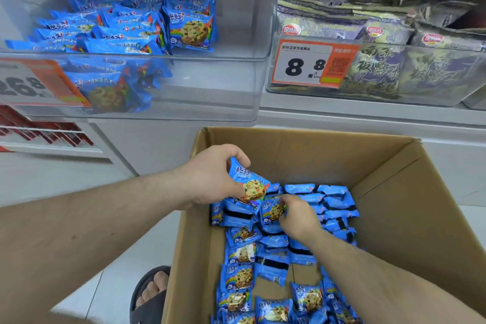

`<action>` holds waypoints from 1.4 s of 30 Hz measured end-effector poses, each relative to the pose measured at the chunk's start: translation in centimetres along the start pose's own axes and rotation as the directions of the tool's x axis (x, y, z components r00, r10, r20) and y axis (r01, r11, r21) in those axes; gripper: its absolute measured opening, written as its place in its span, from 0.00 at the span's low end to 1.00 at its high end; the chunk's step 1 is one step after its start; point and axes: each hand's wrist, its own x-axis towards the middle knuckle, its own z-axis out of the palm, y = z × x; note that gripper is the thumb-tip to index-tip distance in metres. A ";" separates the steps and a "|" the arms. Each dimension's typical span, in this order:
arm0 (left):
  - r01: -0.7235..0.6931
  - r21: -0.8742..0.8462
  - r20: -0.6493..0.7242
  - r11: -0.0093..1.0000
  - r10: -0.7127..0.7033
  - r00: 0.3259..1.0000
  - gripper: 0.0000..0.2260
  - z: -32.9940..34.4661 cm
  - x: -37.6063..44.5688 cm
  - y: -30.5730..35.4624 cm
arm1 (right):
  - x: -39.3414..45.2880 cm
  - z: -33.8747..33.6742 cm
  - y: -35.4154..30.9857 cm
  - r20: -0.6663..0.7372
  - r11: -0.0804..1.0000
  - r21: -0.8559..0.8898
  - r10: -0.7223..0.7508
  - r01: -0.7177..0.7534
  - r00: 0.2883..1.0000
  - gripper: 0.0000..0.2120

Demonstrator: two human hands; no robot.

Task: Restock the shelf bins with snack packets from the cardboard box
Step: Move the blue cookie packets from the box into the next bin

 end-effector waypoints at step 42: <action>-0.327 -0.447 0.017 0.833 0.374 0.927 0.26 -6.4 -8.5 3.7 | -14.1 -22.0 -15.6 -0.277 0.757 0.390 -0.447 0.525 0.851 0.17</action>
